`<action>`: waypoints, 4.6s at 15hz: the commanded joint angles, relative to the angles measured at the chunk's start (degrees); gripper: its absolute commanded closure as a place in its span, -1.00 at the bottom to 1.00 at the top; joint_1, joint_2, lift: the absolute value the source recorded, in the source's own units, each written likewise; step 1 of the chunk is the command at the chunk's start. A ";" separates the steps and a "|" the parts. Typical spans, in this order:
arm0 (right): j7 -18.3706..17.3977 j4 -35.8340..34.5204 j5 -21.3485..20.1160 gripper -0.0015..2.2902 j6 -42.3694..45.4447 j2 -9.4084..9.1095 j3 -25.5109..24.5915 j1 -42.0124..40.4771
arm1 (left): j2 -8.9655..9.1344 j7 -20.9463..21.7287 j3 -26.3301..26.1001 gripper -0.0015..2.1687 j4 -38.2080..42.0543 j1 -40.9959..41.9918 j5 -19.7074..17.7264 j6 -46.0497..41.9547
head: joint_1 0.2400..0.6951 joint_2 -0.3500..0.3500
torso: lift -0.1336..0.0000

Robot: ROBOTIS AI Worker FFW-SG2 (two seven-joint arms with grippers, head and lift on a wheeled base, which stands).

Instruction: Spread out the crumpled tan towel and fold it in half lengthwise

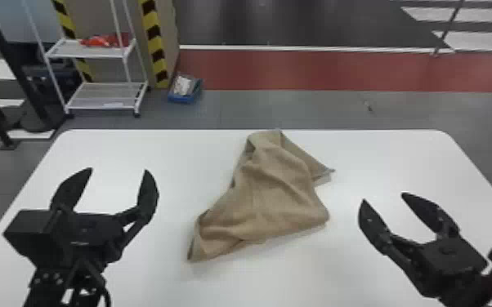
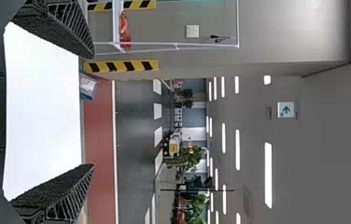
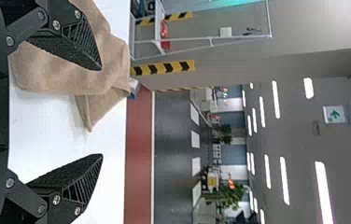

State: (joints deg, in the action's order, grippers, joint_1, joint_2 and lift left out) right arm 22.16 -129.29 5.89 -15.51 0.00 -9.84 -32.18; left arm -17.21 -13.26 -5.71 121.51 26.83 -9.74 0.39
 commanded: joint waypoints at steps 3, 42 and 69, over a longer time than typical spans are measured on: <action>4.65 0.00 -4.84 -0.64 -11.88 -0.05 5.97 2.30 | 0.07 -0.01 -0.09 -0.95 0.04 -0.11 -0.10 0.27 | 1.00 0.11 | -0.87; -2.29 -2.02 -16.44 0.30 -4.14 -0.05 28.91 3.53 | 0.07 0.25 -0.09 -0.94 0.22 0.86 0.16 0.45 | 1.00 1.00 | -0.87; -3.00 -10.37 21.35 0.29 -15.57 -0.05 -15.65 2.30 | 0.07 0.43 -2.64 -0.94 -2.68 -1.60 0.69 1.33 | 1.00 -0.54 | -0.87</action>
State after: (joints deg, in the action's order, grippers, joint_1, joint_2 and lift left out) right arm 18.36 -135.73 24.09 -28.51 0.00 -25.67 -29.64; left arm -17.14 -12.74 -8.50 119.43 25.38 -8.95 1.72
